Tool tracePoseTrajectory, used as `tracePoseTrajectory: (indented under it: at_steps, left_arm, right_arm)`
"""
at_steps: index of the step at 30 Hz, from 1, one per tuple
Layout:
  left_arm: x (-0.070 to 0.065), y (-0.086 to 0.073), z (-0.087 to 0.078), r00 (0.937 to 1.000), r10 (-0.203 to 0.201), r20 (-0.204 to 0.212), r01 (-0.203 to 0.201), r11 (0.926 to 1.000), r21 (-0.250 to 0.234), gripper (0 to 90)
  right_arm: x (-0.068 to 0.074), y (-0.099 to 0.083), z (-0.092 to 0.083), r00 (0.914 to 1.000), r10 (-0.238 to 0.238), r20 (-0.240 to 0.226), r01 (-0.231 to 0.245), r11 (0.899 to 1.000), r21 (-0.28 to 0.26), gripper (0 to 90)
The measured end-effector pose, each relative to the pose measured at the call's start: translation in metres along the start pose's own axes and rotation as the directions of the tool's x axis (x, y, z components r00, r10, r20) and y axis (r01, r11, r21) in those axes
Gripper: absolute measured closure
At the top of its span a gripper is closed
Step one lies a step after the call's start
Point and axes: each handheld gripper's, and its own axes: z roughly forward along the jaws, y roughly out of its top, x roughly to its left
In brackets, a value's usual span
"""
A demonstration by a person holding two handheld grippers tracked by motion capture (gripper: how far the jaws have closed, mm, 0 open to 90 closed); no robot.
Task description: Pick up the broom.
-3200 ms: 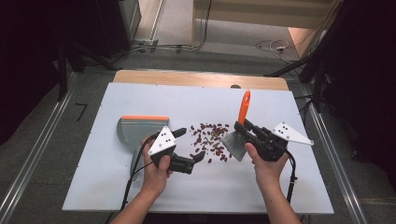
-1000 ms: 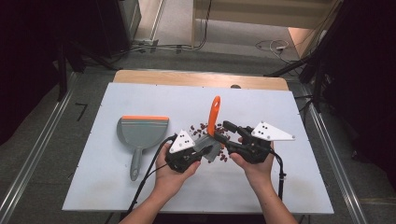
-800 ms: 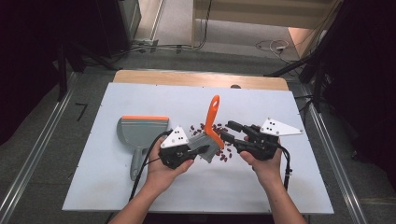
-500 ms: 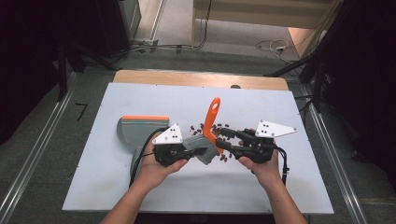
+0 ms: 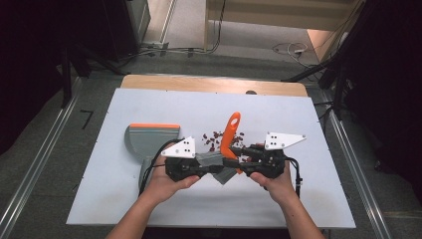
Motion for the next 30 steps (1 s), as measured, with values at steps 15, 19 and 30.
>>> tracePoseTrajectory:
  at_steps: [15, 19, 30]
  left_arm:
    - [0.005, -0.002, -0.001, 0.993, -0.051, 0.106, 0.053, 0.9985, -0.014, 81.5]
    - [0.006, -0.003, -0.005, 0.9948, -0.093, 0.041, 0.094, 0.9949, -0.036, 70.2]
    - [0.007, -0.01, -0.017, 0.9753, -0.141, -0.171, 0.131, 0.9893, -0.064, 18.9]
  right_arm:
    - [0.005, 0.0, 0.003, 0.999, -0.006, -0.044, 0.008, 0.999, 0.037, 68.5]
    - [0.005, 0.001, 0.004, 0.9998, 0.008, -0.016, -0.007, 0.999, 0.04, 68.6]
    - [-0.003, 0.001, -0.006, 0.9917, 0.031, 0.125, -0.035, 0.999, 0.034, 68.6]
